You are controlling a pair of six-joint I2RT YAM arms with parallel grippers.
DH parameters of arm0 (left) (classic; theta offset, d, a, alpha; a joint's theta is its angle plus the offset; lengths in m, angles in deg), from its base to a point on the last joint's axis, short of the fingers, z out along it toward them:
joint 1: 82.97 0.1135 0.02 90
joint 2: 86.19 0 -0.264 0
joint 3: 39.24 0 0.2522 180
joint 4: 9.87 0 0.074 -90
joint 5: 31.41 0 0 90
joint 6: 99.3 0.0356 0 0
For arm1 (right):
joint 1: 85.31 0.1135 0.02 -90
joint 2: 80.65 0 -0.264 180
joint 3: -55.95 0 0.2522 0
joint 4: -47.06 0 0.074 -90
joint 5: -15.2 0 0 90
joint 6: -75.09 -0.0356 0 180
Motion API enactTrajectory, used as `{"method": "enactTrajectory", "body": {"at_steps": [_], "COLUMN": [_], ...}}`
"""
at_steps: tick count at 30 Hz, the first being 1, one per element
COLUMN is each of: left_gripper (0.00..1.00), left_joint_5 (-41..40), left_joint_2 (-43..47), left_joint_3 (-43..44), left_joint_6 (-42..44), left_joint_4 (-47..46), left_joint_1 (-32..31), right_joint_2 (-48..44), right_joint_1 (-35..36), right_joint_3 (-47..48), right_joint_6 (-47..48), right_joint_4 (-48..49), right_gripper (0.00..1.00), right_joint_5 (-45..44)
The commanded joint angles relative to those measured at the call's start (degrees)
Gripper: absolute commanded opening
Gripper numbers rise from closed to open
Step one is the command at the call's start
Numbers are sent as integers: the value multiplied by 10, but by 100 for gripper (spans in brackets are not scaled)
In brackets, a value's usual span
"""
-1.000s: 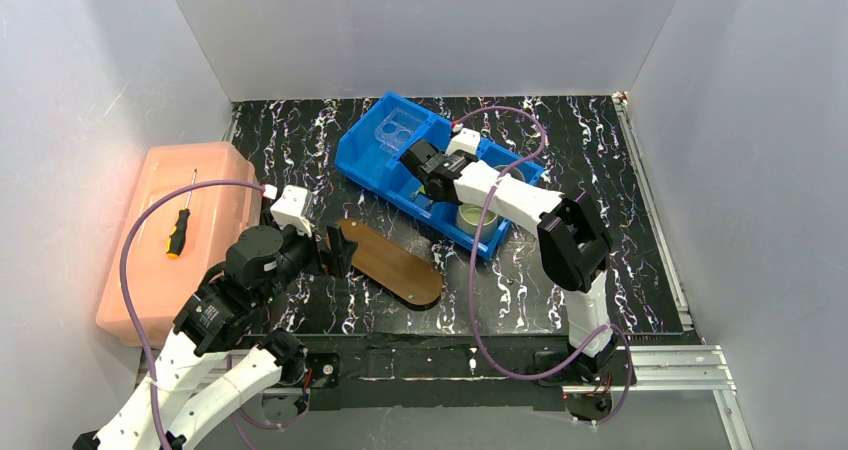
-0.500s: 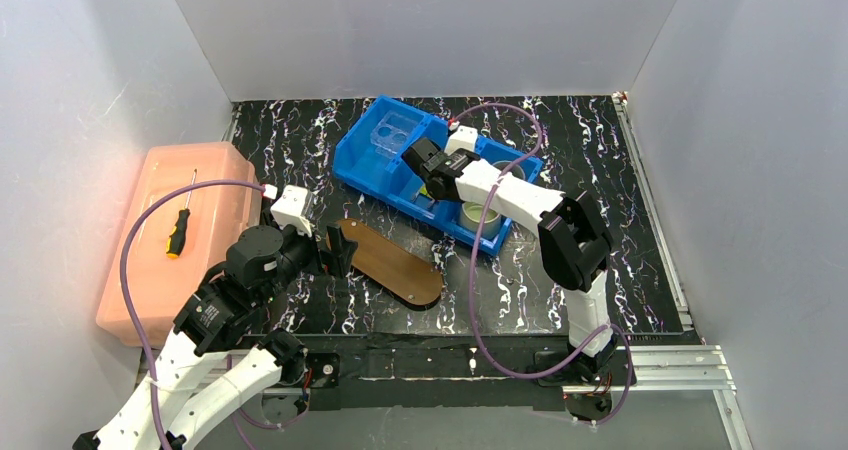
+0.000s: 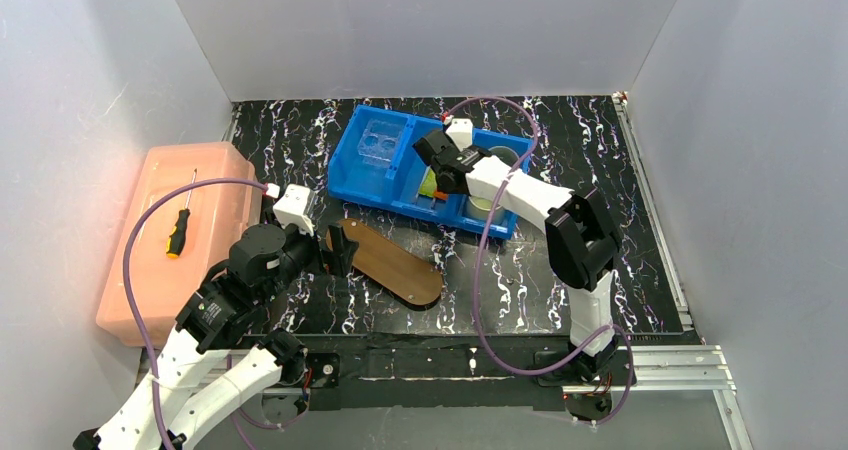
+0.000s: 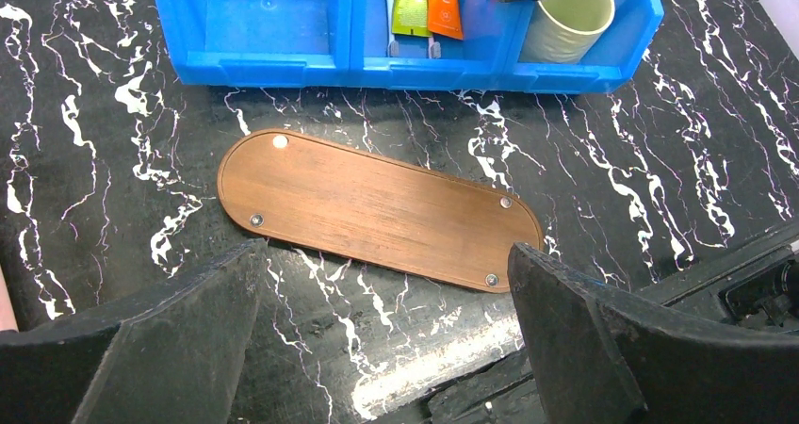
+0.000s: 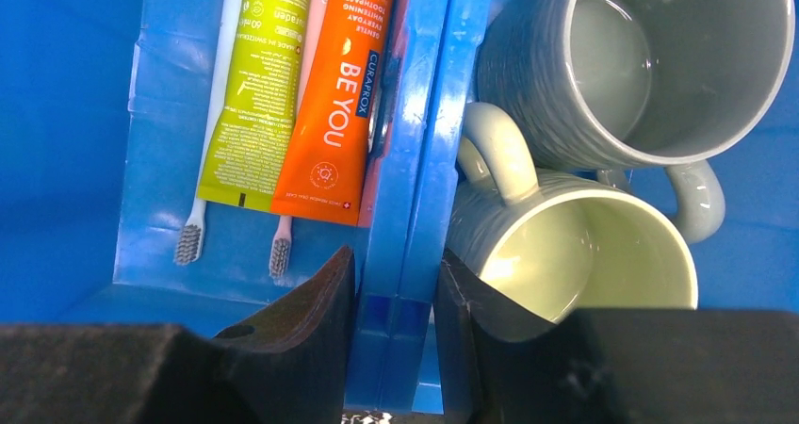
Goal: Prepare toiletry sets of a toothbrush and toothpaste on the tray
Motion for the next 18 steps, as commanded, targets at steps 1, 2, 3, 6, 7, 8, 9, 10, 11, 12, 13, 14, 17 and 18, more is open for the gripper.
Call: {"method": "enactTrajectory", "body": {"at_steps": [1, 2, 3, 6, 7, 8, 9, 10, 11, 12, 13, 14, 17, 18], "left_gripper": [99, 99, 99, 99, 99, 99, 99, 99, 99, 99, 99, 99, 99, 99], "left_joint_5": [-8, -9, -9, -12, -13, -15, -15, -16, -16, -17, -18, -18, -19, -18], "left_joint_2": [-4, -4, -5, -5, -6, -7, -8, -8, -9, -9, -10, -10, -12, -12], "left_joint_3": [0, 0, 0, 0, 0, 0, 0, 0, 0, 0, 0, 0, 0, 0], "left_joint_6": [1, 1, 2, 3, 3, 3, 3, 4, 4, 4, 4, 5, 5, 6], "left_joint_4": [8, 8, 8, 8, 8, 8, 8, 9, 9, 9, 9, 9, 9, 9], "left_joint_1": [-2, -2, -2, -2, -2, -2, -2, -2, -2, -2, -2, -2, -2, -2], "right_joint_2": [-54, -56, -58, -58, -58, -57, -57, -56, -56, -58, -61, -65, -83, -90], "right_joint_1": [-19, -24, -29, -41, -45, -49, -52, -54, -56, -58, -58, -58, -58, -58], "right_joint_3": [-23, -28, -30, -28, -28, -29, -30, -31, -36, -41, -50, -61, -99, -110], "right_joint_6": [130, 143, 156, 186, 199, 206, 214, 220, 226, 231, 236, 239, 243, 246], "right_joint_4": [78, 88, 92, 93, 94, 94, 93, 92, 92, 93, 96, 102, 131, 140], "right_gripper": [1, 1, 1, 1, 1, 1, 1, 1, 1, 1, 1, 1, 1, 1], "right_joint_5": [42, 56, 67, 94, 101, 106, 114, 124, 133, 143, 152, 159, 170, 175]}}
